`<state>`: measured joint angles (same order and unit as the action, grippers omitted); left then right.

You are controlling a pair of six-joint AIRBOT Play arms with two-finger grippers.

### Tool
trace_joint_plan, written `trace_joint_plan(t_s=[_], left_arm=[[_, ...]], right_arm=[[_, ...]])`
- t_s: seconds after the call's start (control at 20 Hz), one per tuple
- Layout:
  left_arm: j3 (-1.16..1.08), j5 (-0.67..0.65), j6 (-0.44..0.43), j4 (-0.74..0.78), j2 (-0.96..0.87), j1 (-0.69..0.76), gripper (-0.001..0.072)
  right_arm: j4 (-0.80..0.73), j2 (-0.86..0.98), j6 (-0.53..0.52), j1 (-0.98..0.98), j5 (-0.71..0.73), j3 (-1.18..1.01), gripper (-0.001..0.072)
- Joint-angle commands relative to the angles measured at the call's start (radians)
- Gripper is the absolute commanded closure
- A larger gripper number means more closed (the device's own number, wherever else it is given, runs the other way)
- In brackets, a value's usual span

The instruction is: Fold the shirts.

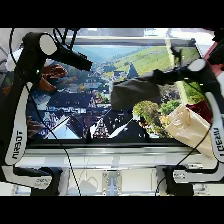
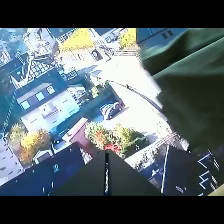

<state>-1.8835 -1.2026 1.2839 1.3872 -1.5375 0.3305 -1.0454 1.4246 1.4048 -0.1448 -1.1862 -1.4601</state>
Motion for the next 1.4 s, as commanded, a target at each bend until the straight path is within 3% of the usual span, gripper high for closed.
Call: trace_joint_plan(t_s=[0.0,0.2,0.45,0.55,0.75,0.95,1.0,1.15,1.35], left_arm=[[0.000,0.002,0.000,0.001,0.000,-0.001,0.0694],[0.000,0.001,0.002,0.000,-0.006,-0.001,0.0694],[0.001,-0.001,0.015,-0.011,-0.029,0.000,0.0694],[0.001,-0.011,0.023,-0.034,-0.041,0.000,0.0693],[0.001,-0.053,0.023,-0.056,-0.052,0.000,0.0693],[0.001,-0.053,0.032,-0.056,-0.056,0.000,0.0693],[0.001,-0.053,0.034,-0.060,-0.057,0.000,0.0693],[0.001,-0.057,0.034,-0.063,-0.058,0.000,0.0693],[0.001,-0.060,0.033,-0.063,-0.058,0.000,0.0694]], right_arm=[[-0.185,-0.138,0.066,-0.217,-0.172,-0.003,0.0686],[-0.242,-0.254,0.064,-0.472,-0.264,-0.003,0.0687],[-0.558,-0.288,0.062,-0.671,-0.448,0.014,0.0687],[-0.608,-0.288,0.065,-0.712,-0.460,0.057,0.0687],[-0.865,-0.288,0.108,-0.728,-0.484,0.228,0.0687],[-0.875,-0.288,0.204,-0.728,-0.364,0.384,0.0684],[-0.862,-0.288,0.207,-0.728,-0.340,0.412,0.0662],[-0.864,-0.289,0.207,-0.728,-0.332,0.433,0.0370],[-0.848,-0.297,0.207,-0.726,-0.378,0.285,0.0366]])
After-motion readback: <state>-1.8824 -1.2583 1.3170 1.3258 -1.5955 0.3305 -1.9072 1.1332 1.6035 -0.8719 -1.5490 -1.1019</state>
